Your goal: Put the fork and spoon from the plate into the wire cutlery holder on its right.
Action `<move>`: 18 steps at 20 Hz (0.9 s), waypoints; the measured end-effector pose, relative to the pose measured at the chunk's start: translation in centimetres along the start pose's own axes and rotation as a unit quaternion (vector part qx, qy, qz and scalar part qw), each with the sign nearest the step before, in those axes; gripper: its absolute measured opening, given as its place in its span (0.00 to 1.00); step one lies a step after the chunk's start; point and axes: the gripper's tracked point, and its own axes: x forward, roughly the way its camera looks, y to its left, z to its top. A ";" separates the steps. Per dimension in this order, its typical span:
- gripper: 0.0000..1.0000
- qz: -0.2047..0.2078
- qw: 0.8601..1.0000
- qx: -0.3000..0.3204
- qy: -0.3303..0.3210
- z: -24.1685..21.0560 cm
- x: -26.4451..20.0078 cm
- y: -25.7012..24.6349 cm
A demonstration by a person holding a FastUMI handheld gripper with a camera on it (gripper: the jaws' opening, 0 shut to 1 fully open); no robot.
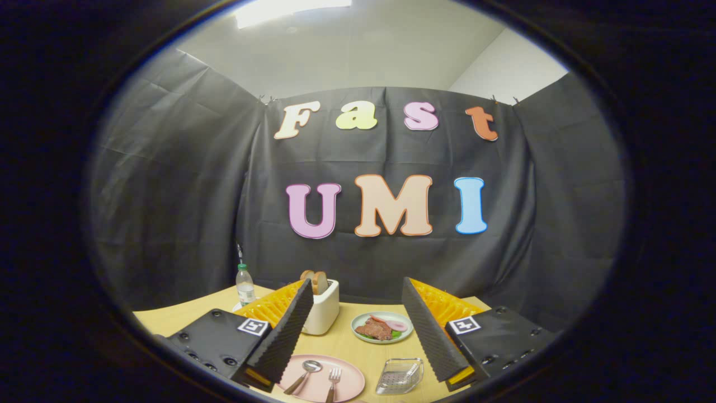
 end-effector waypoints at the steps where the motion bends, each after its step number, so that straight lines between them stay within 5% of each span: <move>1: 1.00 0.001 1.000 -0.001 0.001 -0.1 0.1 0.0; 18: 1.00 0.063 0.990 -0.010 0.123 -9.3 1.6 3.4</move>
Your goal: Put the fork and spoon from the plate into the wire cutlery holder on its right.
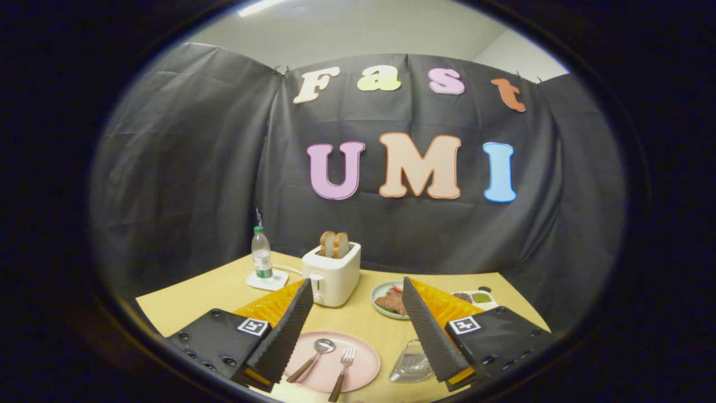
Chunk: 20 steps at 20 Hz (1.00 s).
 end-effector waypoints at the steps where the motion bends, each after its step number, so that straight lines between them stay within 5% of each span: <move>1: 1.00 0.004 1.000 0.000 0.014 -0.9 0.2 0.3; 10: 1.00 0.035 0.992 -0.011 0.119 -8.9 1.2 2.1; 20: 1.00 0.052 0.968 -0.011 0.244 -18.0 1.8 3.4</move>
